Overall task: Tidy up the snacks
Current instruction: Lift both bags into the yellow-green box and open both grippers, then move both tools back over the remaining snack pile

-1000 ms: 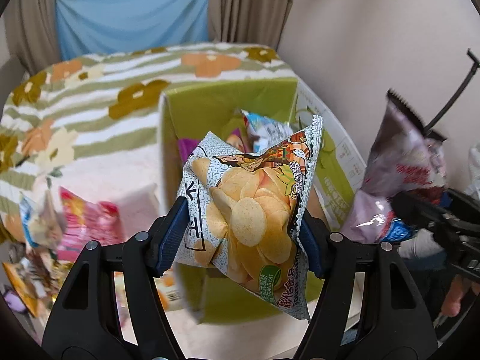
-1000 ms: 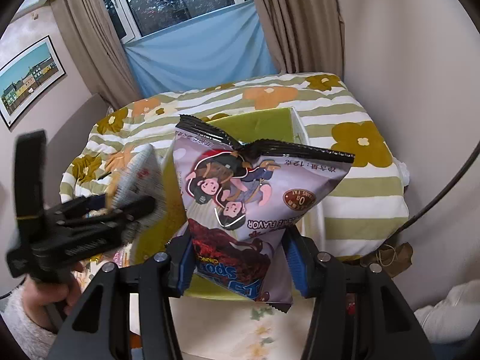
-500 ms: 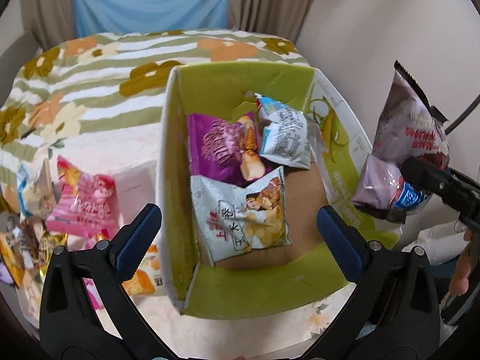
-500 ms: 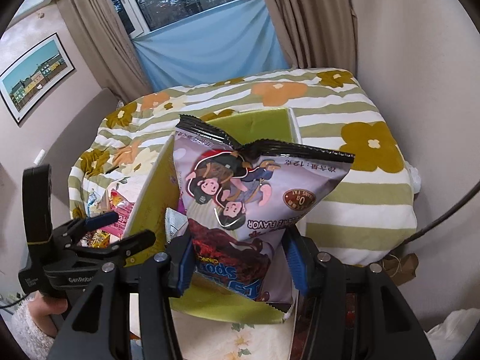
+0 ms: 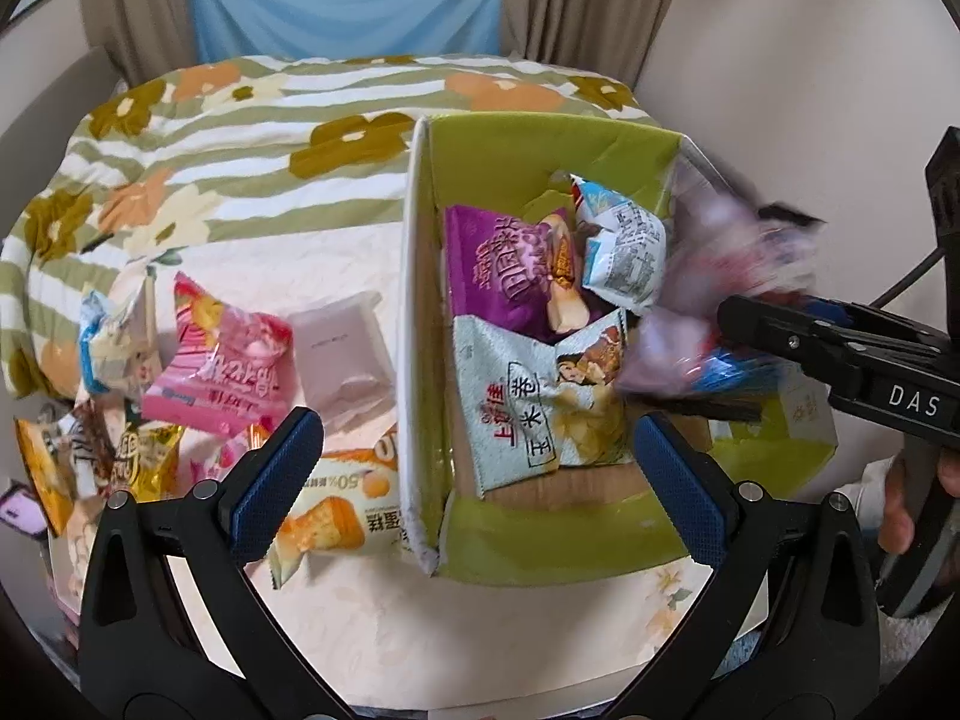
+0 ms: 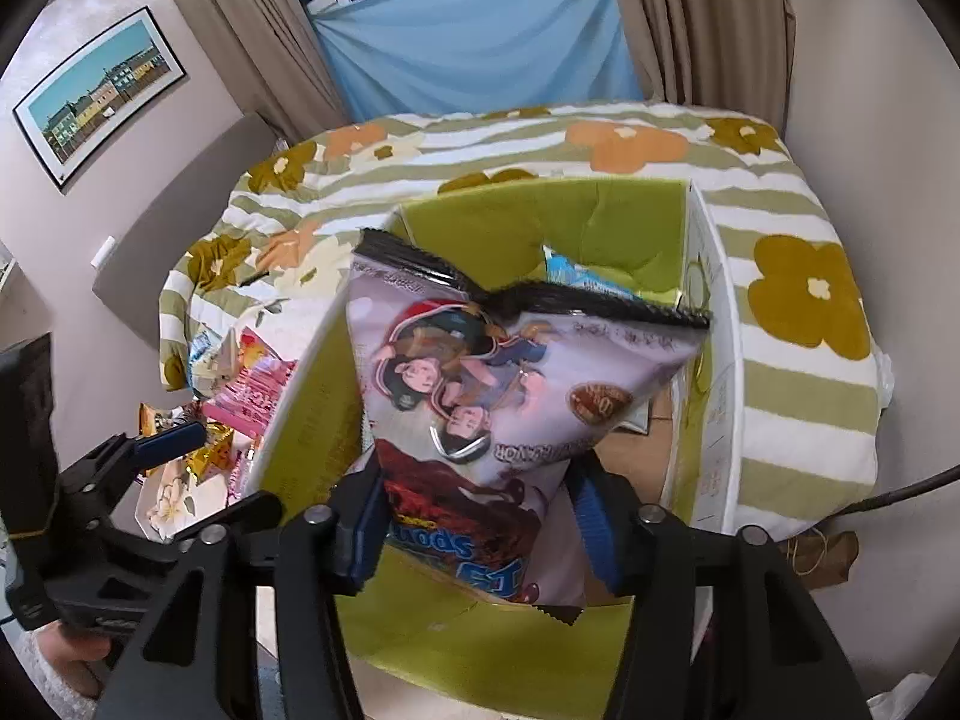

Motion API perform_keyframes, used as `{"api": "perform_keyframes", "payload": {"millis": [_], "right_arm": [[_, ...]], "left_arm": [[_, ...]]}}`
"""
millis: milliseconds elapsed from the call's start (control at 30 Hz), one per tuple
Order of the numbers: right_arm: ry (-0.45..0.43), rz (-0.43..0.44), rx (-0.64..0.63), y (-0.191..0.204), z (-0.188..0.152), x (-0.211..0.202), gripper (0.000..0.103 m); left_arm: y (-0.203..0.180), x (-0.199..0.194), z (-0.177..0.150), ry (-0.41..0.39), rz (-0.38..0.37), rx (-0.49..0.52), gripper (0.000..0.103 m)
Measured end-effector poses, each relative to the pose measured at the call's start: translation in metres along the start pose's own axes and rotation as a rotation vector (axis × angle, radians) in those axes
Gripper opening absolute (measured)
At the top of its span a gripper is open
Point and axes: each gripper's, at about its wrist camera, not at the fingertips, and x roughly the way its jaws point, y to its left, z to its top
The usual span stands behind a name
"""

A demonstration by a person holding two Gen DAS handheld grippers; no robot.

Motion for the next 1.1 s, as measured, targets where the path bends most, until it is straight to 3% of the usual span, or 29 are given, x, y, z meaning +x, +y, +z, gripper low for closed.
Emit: {"api": "perform_keyframes", "payload": {"millis": [33, 67, 100, 367, 733, 1100], "right_arm": [[0.001, -0.002, 0.005, 0.0, 0.0, 0.001, 0.067], [-0.007, -0.005, 0.012, -0.001, -0.001, 0.001, 0.084], [-0.019, -0.006, 0.017, -0.001, -0.002, 0.0, 0.095], [-0.066, -0.041, 0.013, -0.001, -0.012, -0.008, 0.102], [-0.102, -0.042, 0.003, 0.012, -0.018, -0.037, 0.102], [-0.156, -0.036, -0.043, 0.073, -0.02, -0.057, 0.102]], "left_arm": [[0.001, -0.001, -0.001, -0.001, 0.002, -0.003, 0.102], [0.002, -0.001, -0.002, -0.002, 0.004, -0.006, 0.102], [0.003, -0.002, -0.003, -0.003, 0.004, -0.01, 0.102], [0.003, -0.009, -0.012, -0.009, -0.001, -0.012, 0.102], [0.01, -0.05, -0.022, -0.069, 0.006, -0.002, 0.102], [0.087, -0.115, -0.053, -0.153, 0.098, -0.074, 0.102]]}}
